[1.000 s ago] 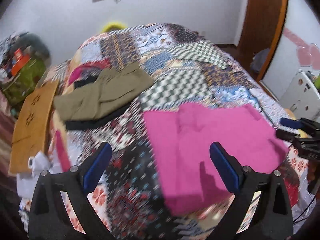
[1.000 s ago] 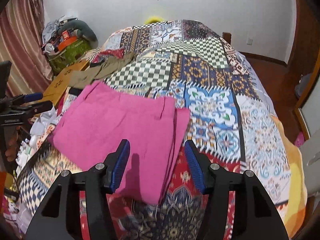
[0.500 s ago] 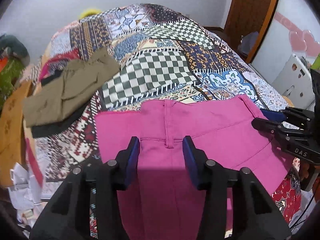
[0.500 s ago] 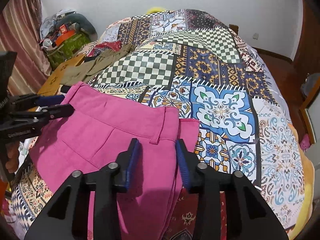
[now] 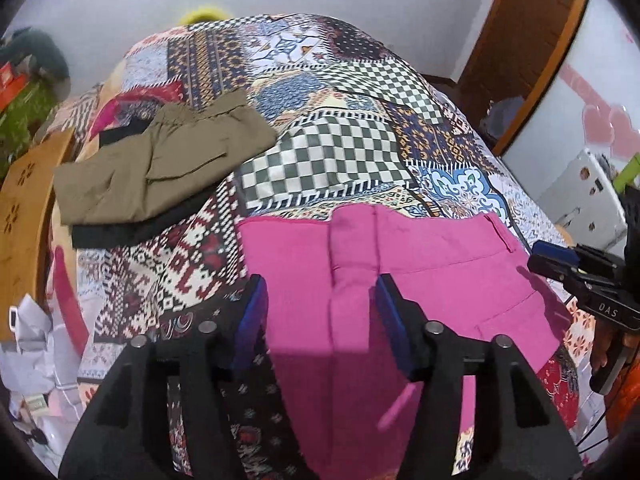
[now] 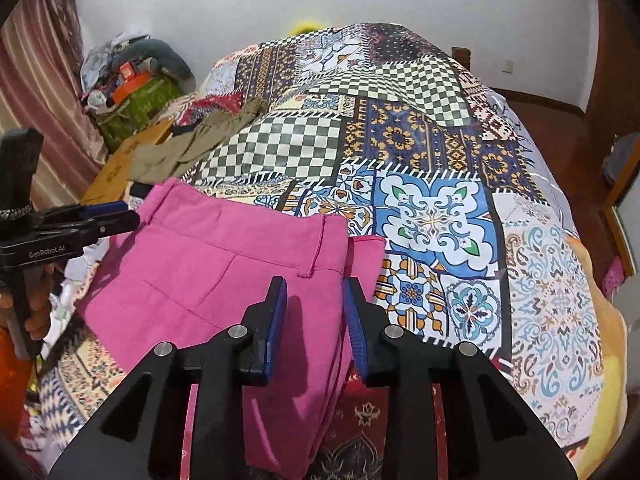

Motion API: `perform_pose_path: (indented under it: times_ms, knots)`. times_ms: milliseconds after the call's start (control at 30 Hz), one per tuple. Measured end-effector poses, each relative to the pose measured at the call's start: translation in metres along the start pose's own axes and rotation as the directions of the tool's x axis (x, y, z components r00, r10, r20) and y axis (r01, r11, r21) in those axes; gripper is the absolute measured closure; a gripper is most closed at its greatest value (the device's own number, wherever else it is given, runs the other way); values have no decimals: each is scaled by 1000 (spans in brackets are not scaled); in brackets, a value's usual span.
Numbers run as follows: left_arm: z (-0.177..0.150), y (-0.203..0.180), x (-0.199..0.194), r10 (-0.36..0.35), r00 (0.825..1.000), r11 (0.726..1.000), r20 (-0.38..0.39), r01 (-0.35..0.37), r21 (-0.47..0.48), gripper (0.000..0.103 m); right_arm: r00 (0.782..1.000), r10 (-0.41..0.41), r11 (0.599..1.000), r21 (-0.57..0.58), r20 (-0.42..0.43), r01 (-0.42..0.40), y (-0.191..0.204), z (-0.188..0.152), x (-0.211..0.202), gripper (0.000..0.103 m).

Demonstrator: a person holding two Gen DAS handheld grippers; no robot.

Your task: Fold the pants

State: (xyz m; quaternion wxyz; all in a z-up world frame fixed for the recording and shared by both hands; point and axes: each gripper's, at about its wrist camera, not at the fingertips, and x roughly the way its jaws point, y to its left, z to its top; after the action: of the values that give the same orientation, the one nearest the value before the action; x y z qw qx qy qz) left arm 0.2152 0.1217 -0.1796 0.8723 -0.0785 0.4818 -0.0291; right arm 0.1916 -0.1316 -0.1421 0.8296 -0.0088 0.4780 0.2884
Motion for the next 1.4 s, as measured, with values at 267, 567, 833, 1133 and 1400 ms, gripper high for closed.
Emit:
perform_pose_path:
  times_ms: [267,567,833,1133,1400]
  knots:
    - [-20,8,19,-58,996,997,-74,54,-48,23,999,2,999,47,-36,0,-6,-21,5,47]
    - [-16,5,25,-101,994,993,-47,98,-67,35,997,69,990,124,-46,-62,-17,-20,22,47]
    - [-7,0,20,-104,994,992,-24,102,-77,71,997,72,992,107,-39,-68,-9,-9,29,78]
    - [0,4,-3,-40,998,995,48,44,-88,91,998,41,998,55,48,-44,1,13,13,92]
    - [21,24,-35,22,989,997,148,-12,-71,92,993,50,998,-45,108,-46,36,49,3,92]
